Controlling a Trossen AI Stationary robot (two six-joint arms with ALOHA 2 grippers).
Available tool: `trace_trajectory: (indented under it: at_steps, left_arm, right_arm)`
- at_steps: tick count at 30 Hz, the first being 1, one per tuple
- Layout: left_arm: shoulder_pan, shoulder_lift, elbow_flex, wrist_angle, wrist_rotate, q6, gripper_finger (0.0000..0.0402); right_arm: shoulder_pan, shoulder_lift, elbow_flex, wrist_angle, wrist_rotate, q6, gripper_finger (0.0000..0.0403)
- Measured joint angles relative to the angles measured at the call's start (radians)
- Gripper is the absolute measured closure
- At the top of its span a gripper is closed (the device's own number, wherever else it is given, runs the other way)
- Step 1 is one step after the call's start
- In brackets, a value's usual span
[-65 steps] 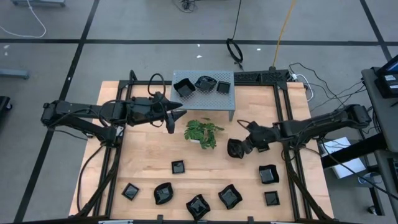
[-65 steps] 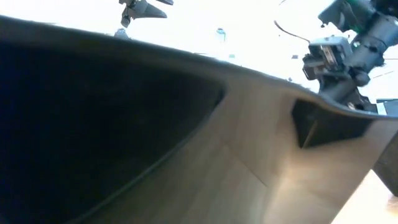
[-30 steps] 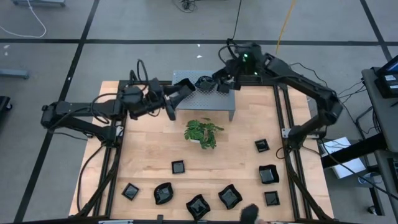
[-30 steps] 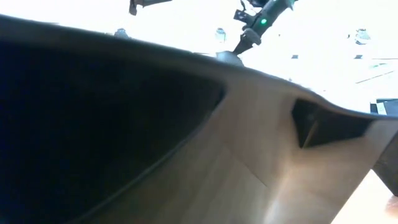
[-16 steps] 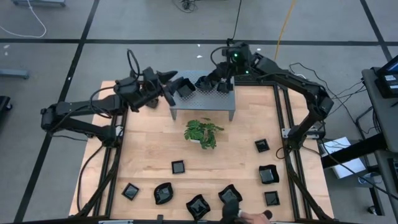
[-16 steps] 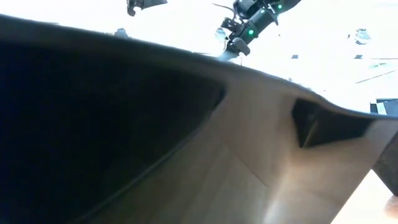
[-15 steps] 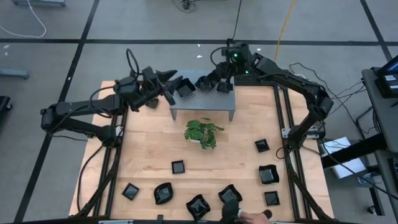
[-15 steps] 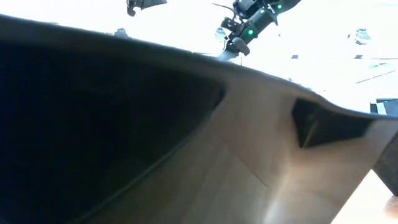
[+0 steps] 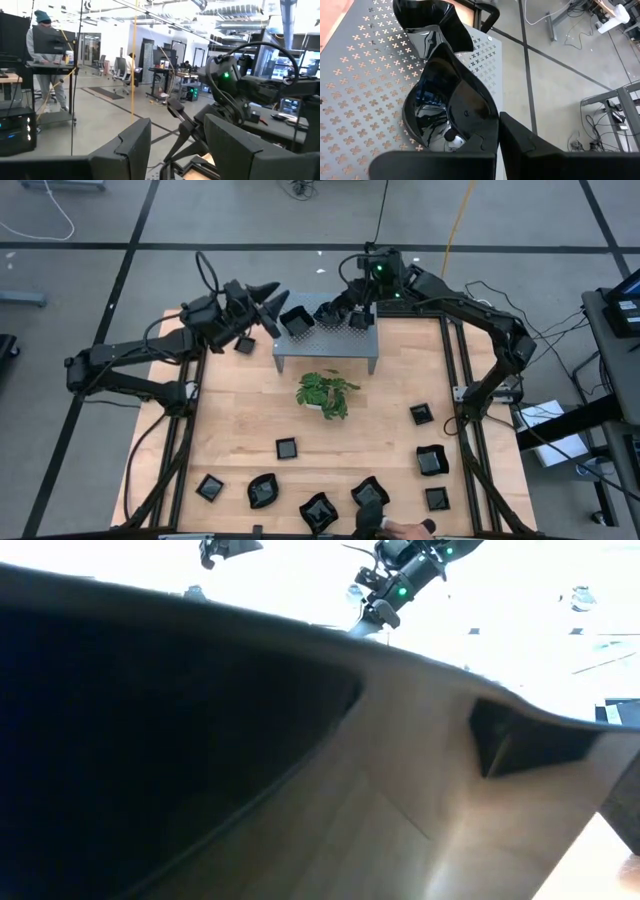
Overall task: Pick & Place Mini shaped plates
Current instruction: Stack the leaf-shaped plate on top of the stacked leaf-shaped plates on the shelf
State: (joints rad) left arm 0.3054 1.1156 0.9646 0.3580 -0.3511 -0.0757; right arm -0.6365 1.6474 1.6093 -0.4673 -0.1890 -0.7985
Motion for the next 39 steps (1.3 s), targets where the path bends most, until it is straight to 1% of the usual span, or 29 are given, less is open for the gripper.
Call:
trace_trajectory:
  at_steps: [6, 13, 18, 21, 24, 30, 34, 37, 39]
  left_arm:
    - [0.008, 0.000, 0.000, 0.000, 0.000, -0.001, 0.0215]
    - [0.008, 0.000, 0.000, 0.000, 0.000, 0.002, 0.0215]
    - [0.008, 0.000, 0.000, -0.001, 0.000, 0.002, 0.0215]
    - [0.008, 0.000, 0.000, -0.001, 0.000, 0.004, 0.0215]
    - [0.008, 0.000, 0.000, -0.001, 0.000, 0.033, 0.0215]
    - [0.008, 0.000, 0.000, -0.002, 0.000, 0.052, 0.0215]
    - [0.008, 0.000, 0.000, -0.003, 0.001, 0.081, 0.0215]
    - [0.008, 0.000, 0.000, -0.004, 0.001, 0.106, 0.0215]
    - [0.008, 0.000, 0.000, -0.008, 0.001, 0.121, 0.0215]
  right_arm:
    - [0.003, 0.000, 0.000, 0.000, -0.001, 0.001, 0.0382]
    - [0.003, 0.000, 0.000, 0.005, -0.050, 0.017, 0.0354]
    - [0.003, -0.002, 0.000, 0.053, -0.049, 0.031, 0.0342]
    - [0.003, -0.020, 0.000, 0.053, -0.040, 0.031, 0.0339]
    - [0.003, -0.053, 0.000, -0.011, 0.004, 0.043, 0.0339]
    - [0.003, -0.101, 0.000, -0.212, 0.005, 0.135, 0.0339]
    - [0.003, -0.103, 0.000, -0.341, 0.010, 0.183, 0.0337]
    - [0.014, -0.102, -0.002, -0.412, 0.016, 0.154, 0.0321]
    - [0.032, -0.104, -0.010, -0.417, 0.050, 0.127, 0.0302]
